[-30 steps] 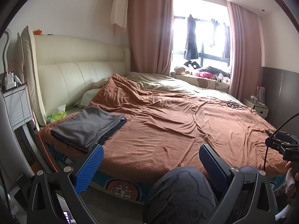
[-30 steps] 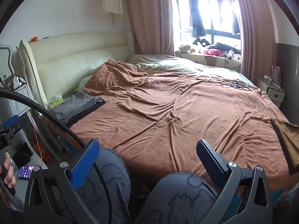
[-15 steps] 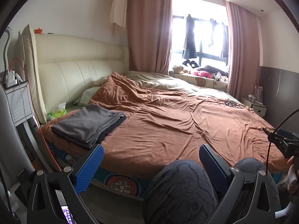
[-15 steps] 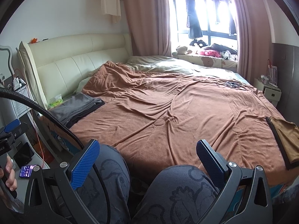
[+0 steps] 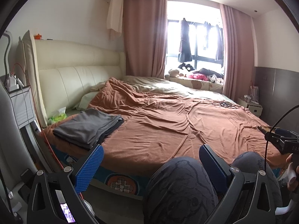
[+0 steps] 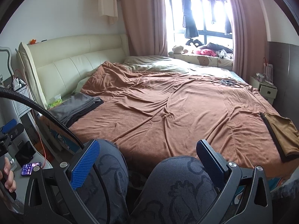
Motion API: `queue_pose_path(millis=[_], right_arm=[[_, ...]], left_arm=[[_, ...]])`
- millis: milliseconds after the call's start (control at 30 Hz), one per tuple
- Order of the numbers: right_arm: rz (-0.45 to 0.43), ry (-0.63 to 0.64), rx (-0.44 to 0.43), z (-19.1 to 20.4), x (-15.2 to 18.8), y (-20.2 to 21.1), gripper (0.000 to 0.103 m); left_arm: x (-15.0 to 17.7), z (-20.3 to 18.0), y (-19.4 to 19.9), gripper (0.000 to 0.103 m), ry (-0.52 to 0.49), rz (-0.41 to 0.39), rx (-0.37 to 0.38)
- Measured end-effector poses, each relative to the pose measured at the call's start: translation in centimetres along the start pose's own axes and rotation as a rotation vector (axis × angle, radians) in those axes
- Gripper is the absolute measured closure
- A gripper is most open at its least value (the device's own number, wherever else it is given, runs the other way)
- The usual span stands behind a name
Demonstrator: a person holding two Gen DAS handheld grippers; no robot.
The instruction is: Fold small clothes
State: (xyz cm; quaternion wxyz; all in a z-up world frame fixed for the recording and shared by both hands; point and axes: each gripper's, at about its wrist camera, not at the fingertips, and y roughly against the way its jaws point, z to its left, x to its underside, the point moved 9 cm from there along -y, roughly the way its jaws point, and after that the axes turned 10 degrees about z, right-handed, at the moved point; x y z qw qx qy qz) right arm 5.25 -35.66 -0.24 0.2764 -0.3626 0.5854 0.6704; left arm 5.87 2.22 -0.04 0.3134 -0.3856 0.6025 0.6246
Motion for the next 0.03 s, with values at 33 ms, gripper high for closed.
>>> queue_pose_path(millis=[33], right_arm=[[-0.001,-0.003,0.001,0.02,0.13,0.23,0.000]], left_arm=[[0.01,-0.08,0.37,0.000,-0.003,-0.006,0.004]])
